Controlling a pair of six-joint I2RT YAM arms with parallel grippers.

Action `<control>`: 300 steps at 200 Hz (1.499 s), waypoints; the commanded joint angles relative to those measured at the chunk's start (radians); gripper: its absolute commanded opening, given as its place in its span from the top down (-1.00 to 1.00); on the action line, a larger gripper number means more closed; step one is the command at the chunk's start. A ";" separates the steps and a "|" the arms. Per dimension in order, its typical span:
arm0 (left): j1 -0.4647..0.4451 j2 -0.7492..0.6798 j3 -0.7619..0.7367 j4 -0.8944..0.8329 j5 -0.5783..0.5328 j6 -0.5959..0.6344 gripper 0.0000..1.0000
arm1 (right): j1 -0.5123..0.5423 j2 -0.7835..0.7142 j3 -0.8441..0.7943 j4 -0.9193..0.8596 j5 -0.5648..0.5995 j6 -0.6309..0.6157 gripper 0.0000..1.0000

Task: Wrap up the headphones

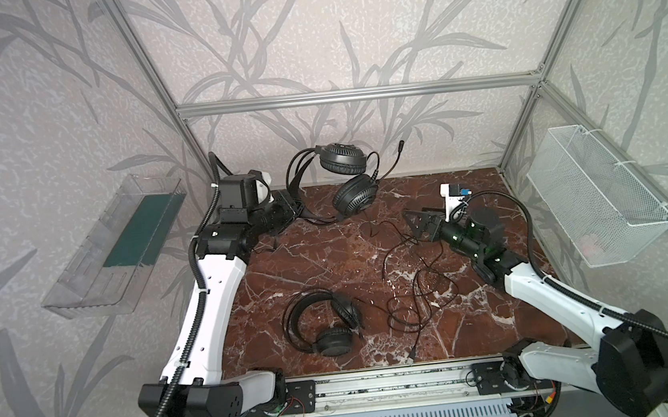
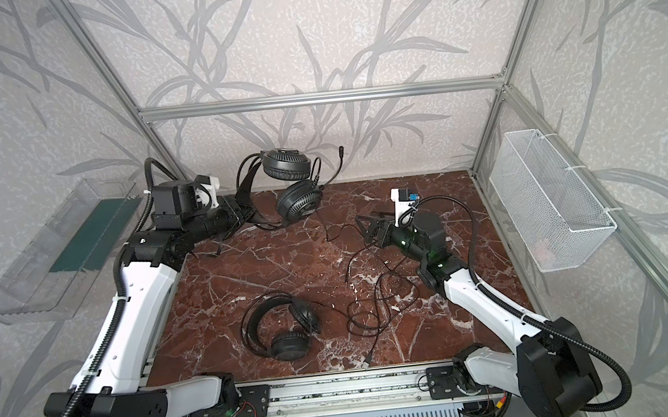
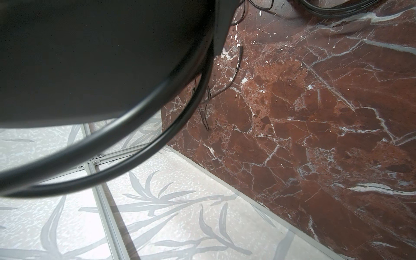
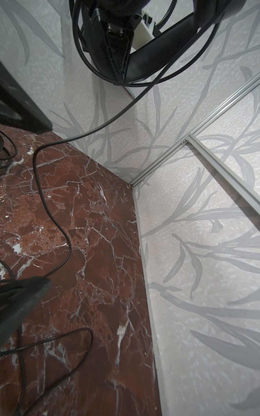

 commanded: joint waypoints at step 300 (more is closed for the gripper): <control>0.001 0.014 0.071 -0.067 0.006 -0.027 1.00 | 0.381 0.613 0.138 0.430 0.441 -0.851 -0.31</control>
